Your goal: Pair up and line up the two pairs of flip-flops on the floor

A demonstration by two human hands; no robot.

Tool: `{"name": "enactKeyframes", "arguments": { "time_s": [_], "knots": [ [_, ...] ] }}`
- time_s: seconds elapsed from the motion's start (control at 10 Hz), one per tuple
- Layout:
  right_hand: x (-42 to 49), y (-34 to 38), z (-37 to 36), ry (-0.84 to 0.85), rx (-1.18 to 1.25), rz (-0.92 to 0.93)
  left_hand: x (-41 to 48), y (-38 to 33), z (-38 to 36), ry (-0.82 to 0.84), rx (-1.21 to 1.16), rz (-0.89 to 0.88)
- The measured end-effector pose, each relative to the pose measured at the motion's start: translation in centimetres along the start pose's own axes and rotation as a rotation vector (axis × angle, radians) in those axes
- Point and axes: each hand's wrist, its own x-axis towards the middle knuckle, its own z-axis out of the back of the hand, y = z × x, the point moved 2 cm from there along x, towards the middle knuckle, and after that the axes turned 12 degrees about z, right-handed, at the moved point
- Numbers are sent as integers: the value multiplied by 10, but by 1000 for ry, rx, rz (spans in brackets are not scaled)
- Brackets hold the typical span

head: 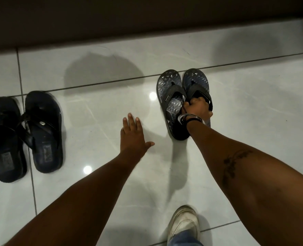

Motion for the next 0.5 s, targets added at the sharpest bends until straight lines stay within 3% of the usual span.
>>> {"name": "enactKeyframes", "arguments": {
  "time_s": [0.5],
  "knots": [
    [-7,6,7,90,-89,-61,-6,12,27,-10,-101,-38]
  ]
}}
